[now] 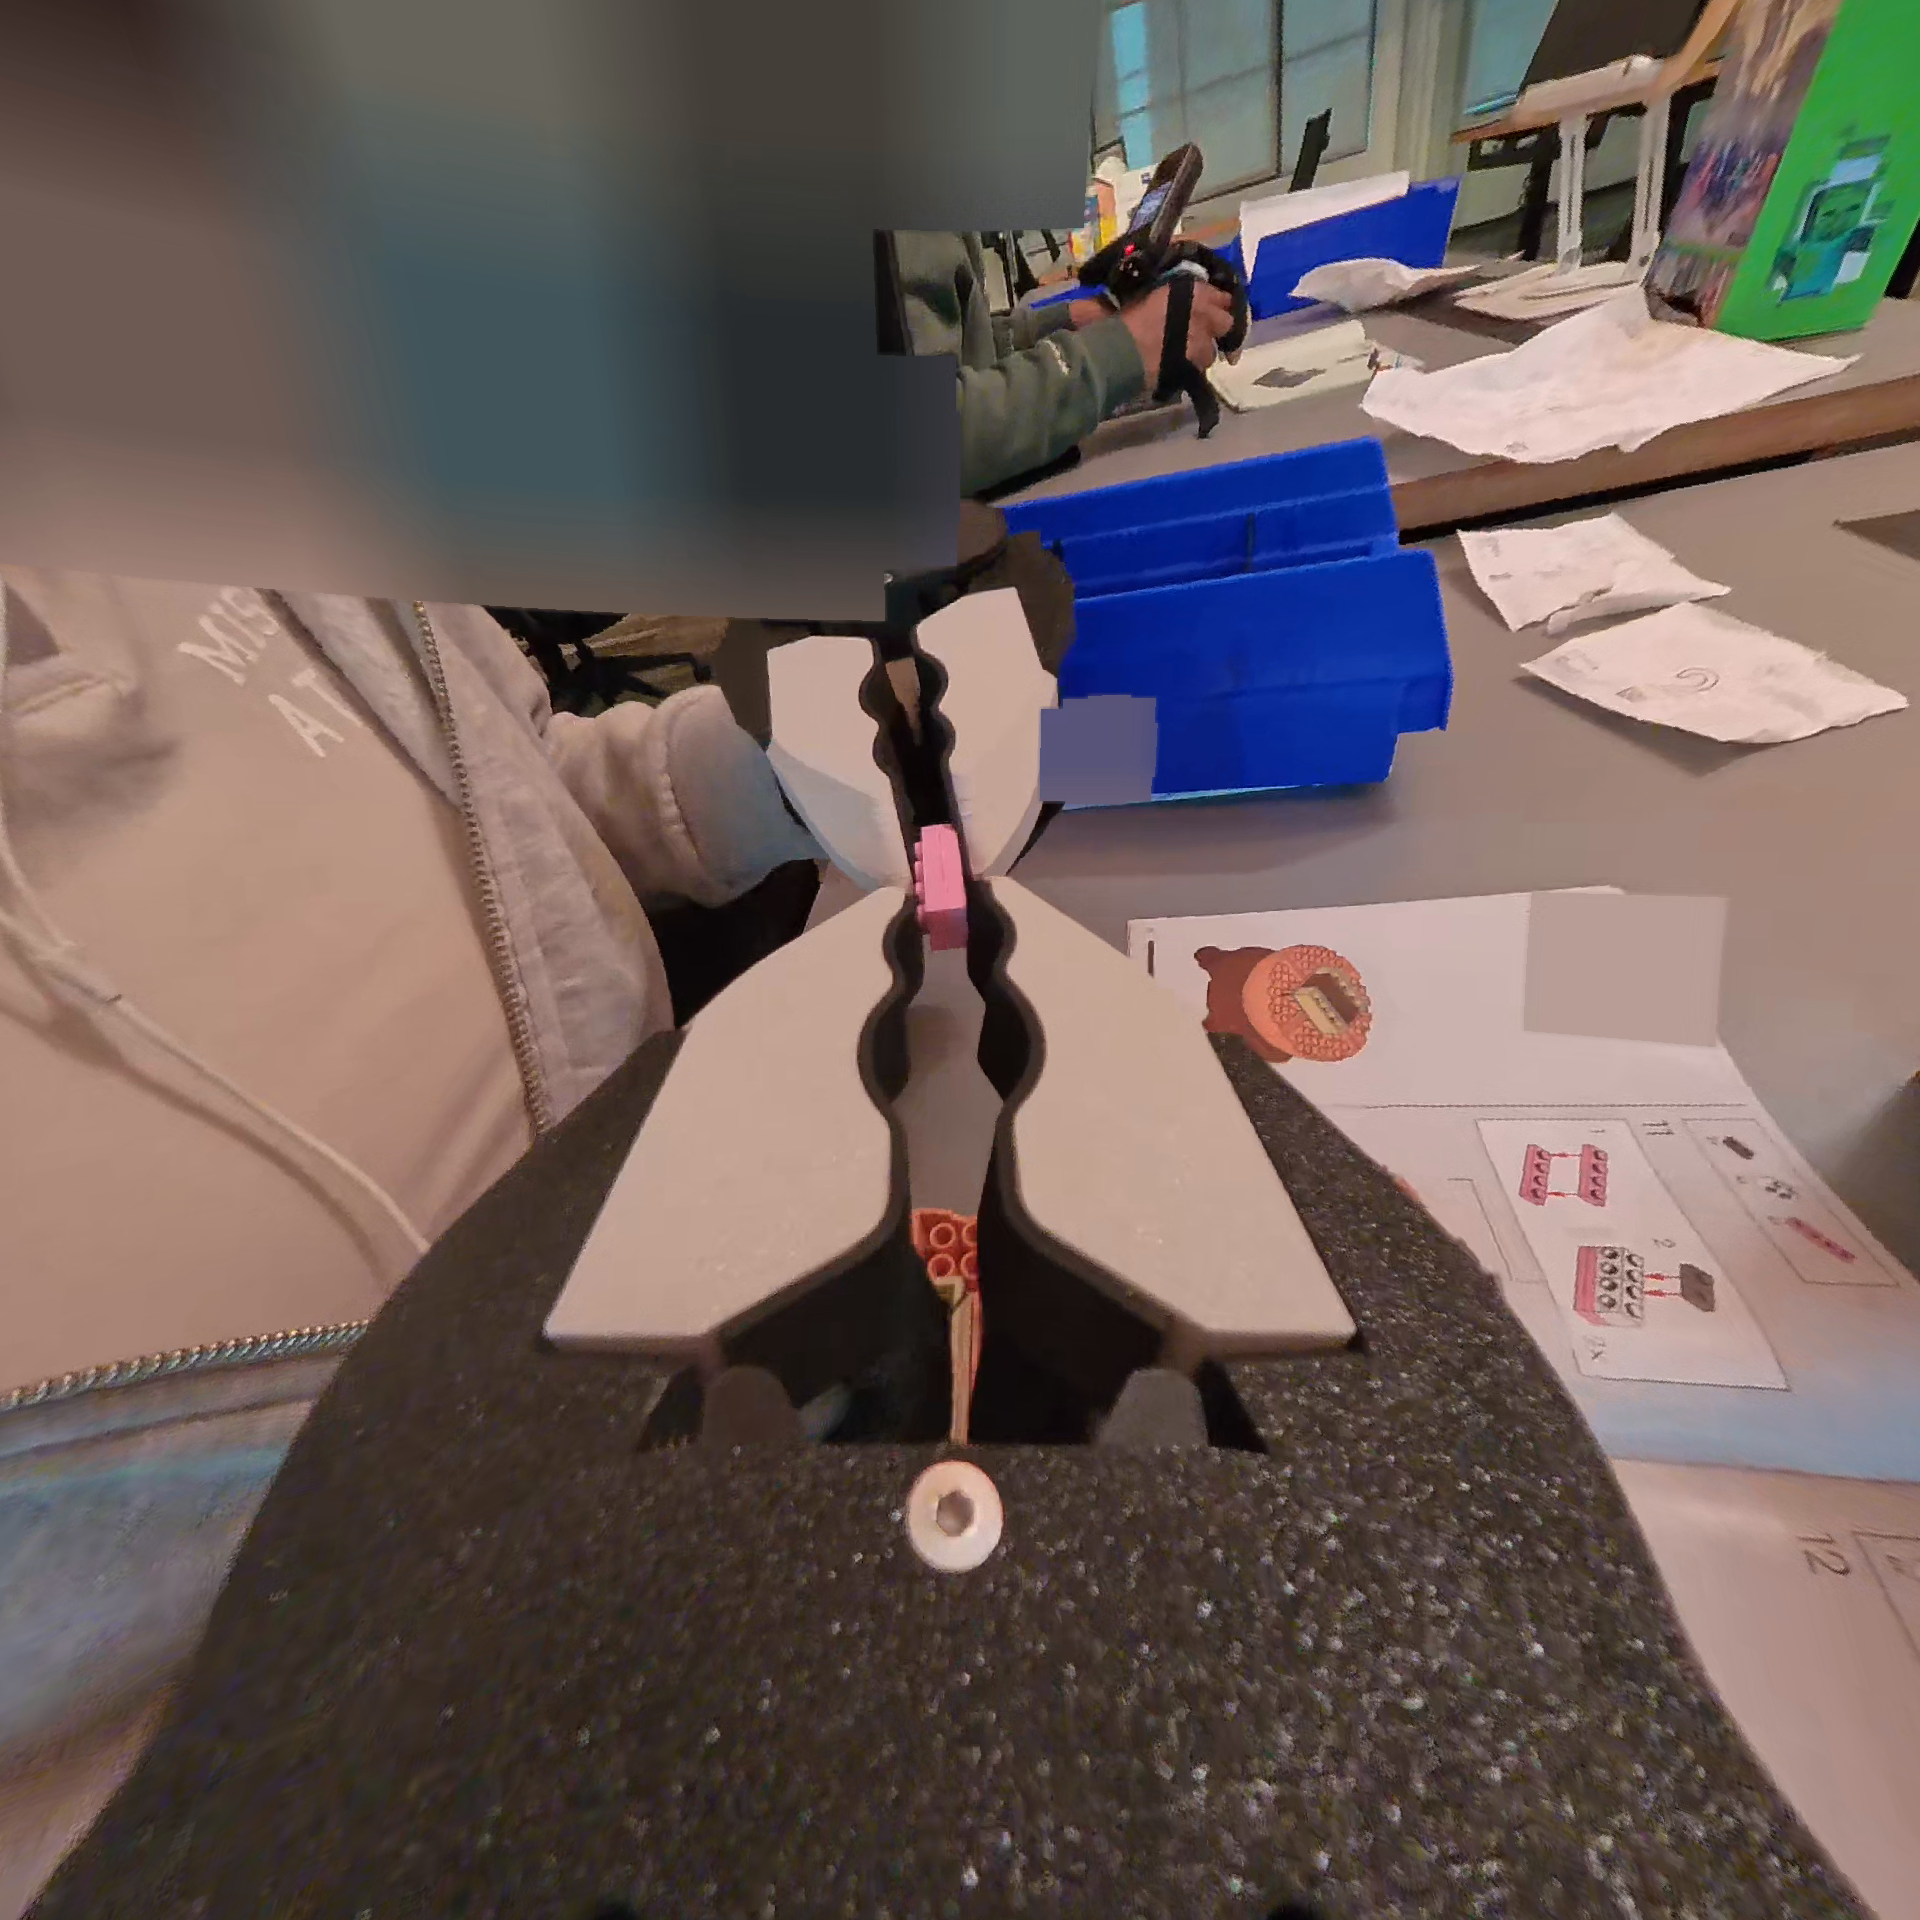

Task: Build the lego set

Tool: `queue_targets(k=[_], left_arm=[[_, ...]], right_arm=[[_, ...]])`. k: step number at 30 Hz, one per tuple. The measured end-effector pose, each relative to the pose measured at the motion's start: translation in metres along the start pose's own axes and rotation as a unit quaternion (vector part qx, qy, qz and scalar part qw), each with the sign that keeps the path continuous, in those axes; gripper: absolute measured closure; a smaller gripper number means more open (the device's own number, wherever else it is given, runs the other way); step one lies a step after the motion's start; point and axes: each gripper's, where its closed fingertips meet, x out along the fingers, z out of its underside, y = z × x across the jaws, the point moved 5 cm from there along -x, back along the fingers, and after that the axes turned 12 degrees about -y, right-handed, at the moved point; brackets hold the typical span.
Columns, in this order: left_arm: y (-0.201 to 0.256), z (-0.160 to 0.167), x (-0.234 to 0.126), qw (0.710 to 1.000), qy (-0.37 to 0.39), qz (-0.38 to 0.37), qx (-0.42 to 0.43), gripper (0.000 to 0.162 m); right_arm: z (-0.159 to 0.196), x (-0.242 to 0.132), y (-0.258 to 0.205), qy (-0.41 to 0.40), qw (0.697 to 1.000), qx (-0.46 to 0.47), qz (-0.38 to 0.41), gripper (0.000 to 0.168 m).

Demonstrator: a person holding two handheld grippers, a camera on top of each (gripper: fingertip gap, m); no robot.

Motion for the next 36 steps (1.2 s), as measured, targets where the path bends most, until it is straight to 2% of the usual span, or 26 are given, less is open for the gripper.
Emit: queue_targets(k=[5, 7, 9, 19, 23, 24, 26, 28, 31, 33, 34, 36], left_arm=[[0.002, -0.001, 0.004, 1.0, -0.007, 0.007, 0.005, 0.153], [0.004, -0.004, 0.004, 1.0, 0.006, 0.009, 0.018, 0.14], [0.006, -0.007, 0.003, 0.999, 0.019, 0.02, 0.019, 0.153], [0.009, 0.004, 0.007, 0.999, -0.003, 0.03, 0.012, 0.155], [0.013, 0.008, 0.005, 0.998, 0.009, -0.011, 0.061, 0.15], [0.013, 0.01, 0.005, 0.996, 0.008, -0.032, 0.083, 0.141], [0.013, 0.015, 0.003, 0.988, 0.01, -0.082, 0.133, 0.135], [0.014, 0.017, 0.003, 0.976, 0.018, -0.122, 0.18, 0.135], [0.011, 0.02, 0.007, 0.959, 0.005, -0.162, 0.231, 0.136], [0.009, 0.02, 0.01, 0.953, -0.003, -0.168, 0.254, 0.142], [0.009, 0.02, 0.011, 0.951, -0.003, -0.164, 0.26, 0.153], [0.006, 0.02, 0.01, 0.958, -0.002, -0.146, 0.245, 0.154]], right_arm=[[0.001, -0.003, -0.003, -0.023, 0.999, -0.032, 0.012, 0.161], [-0.001, -0.001, -0.007, -0.026, 0.998, -0.048, 0.013, 0.161], [-0.004, -0.003, -0.008, -0.018, 0.998, -0.055, 0.011, 0.161], [0.008, 0.001, -0.009, -0.034, 0.997, -0.062, 0.024, 0.16], [0.01, 0.002, -0.009, -0.007, 0.999, 0.03, -0.012, 0.161], [0.011, 0.001, -0.008, 0.0, 0.998, 0.061, -0.018, 0.161], [0.013, 0.0, -0.005, 0.006, 0.99, 0.141, -0.023, 0.161], [0.013, 0.0, -0.004, 0.009, 0.978, 0.206, -0.033, 0.161], [0.016, 0.006, -0.005, -0.015, 0.968, 0.247, -0.051, 0.161], [0.015, 0.008, -0.005, -0.011, 0.96, 0.271, -0.071, 0.161], [0.014, 0.008, -0.003, -0.002, 0.956, 0.284, -0.08, 0.161], [0.015, 0.01, -0.001, 0.004, 0.951, 0.297, -0.091, 0.161]])
